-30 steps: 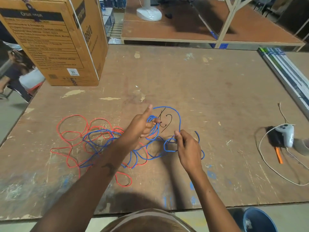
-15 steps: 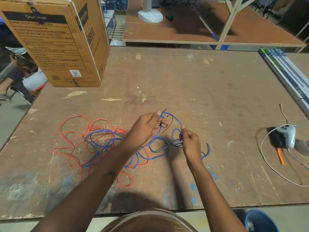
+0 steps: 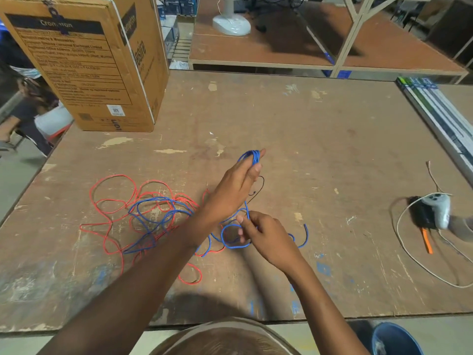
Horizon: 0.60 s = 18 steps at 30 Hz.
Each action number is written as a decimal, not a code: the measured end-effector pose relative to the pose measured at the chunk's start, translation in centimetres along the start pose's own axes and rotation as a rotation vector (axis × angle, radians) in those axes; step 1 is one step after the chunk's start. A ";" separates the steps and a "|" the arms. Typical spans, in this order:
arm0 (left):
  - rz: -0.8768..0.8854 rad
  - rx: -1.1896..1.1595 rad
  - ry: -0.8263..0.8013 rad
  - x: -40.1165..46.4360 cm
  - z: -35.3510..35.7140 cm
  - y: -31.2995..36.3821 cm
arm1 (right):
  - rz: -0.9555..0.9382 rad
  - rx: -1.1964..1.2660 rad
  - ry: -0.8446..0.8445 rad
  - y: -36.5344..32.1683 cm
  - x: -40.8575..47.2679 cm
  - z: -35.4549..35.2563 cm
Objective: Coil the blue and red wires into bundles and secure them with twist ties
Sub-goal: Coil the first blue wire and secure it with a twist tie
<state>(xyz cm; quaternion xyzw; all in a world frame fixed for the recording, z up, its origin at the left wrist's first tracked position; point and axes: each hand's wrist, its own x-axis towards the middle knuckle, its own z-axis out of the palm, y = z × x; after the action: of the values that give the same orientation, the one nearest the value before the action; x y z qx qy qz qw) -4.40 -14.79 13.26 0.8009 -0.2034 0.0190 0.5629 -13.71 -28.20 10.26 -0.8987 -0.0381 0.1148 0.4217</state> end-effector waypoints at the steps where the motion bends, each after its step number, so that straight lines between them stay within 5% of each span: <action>1: 0.030 0.095 -0.009 -0.2 0.1 -0.2 | -0.023 0.090 -0.051 -0.5 -0.6 -0.5; 8: 0.134 0.407 -0.225 -0.7 0.2 -1.9 | -0.092 0.504 -0.379 -1.3 -3.0 -3.9; 13: 0.195 0.591 -0.329 -2.0 -1.4 -2.4 | -0.184 0.171 0.077 1.1 -1.5 -6.6; 16: 0.334 0.670 -0.300 -2.8 -1.3 -1.8 | -0.189 0.267 0.166 1.6 -0.1 -7.5; 18: 0.260 0.666 -0.341 -3.0 -1.1 -1.3 | -0.159 0.411 0.168 1.9 0.8 -7.7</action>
<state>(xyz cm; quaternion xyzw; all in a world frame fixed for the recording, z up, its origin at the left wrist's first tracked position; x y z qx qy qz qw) -6.50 -12.47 11.70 0.8989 -0.3764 0.0221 0.2234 -11.14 -35.04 13.46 -0.7944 -0.0495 0.0115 0.6053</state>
